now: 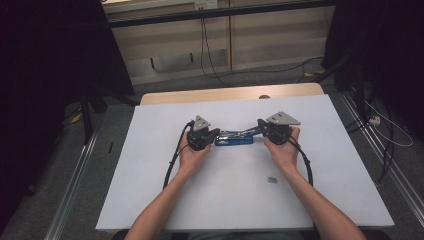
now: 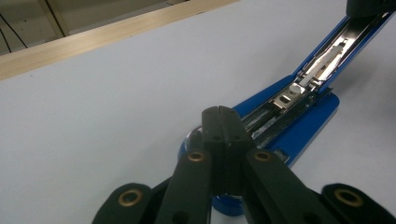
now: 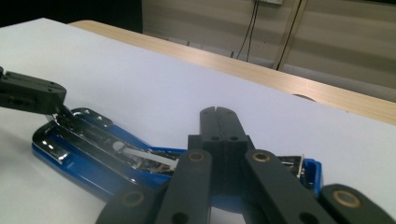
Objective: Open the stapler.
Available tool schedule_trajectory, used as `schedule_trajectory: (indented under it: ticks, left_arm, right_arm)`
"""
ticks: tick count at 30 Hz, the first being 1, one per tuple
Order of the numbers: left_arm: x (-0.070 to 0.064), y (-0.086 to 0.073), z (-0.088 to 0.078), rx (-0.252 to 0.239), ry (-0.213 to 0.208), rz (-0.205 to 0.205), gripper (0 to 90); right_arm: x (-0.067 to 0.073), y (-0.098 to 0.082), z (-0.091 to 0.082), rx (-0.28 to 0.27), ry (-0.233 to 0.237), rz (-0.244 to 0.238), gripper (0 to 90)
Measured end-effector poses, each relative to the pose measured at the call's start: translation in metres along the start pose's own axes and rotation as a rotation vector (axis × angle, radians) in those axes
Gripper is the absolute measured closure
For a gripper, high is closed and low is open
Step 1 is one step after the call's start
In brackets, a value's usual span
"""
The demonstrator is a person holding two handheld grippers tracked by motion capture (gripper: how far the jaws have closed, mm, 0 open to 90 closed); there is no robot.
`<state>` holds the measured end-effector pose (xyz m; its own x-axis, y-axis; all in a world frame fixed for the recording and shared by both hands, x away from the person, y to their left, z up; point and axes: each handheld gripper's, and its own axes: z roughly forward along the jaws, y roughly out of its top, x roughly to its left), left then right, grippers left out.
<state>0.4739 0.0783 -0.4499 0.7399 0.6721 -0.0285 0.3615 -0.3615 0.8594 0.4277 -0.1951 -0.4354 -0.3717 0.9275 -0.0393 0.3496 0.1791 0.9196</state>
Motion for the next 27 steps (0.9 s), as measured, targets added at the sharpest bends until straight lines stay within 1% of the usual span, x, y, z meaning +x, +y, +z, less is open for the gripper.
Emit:
schedule_trajectory:
  ticks: [9,11,17,20,23,27]
  left_arm:
    - [0.0,0.0,0.0,0.001,-0.001,-0.001,90.0]
    - [0.0,0.0,0.0,0.001,0.0,-0.002,90.0]
    - [0.0,0.0,0.0,0.001,0.001,-0.003,90.0]
    - [0.0,0.001,0.0,0.005,0.002,-0.005,90.0]
    - [0.001,0.001,0.0,0.005,-0.001,-0.006,90.0]
    - [0.001,0.001,0.0,0.005,-0.003,-0.005,90.0]
  right_arm:
    - [-0.011,-0.007,-0.005,0.021,0.007,0.005,90.0]
    - [-0.012,-0.009,-0.005,0.024,0.015,0.011,90.0]
    - [-0.015,-0.014,-0.007,0.045,0.027,-0.005,90.0]
    - [-0.018,-0.017,-0.008,0.046,0.033,-0.015,90.0]
    - [-0.021,-0.021,-0.008,0.045,0.04,0.01,90.0]
    - [-0.022,-0.02,-0.01,0.044,0.052,0.003,90.0]
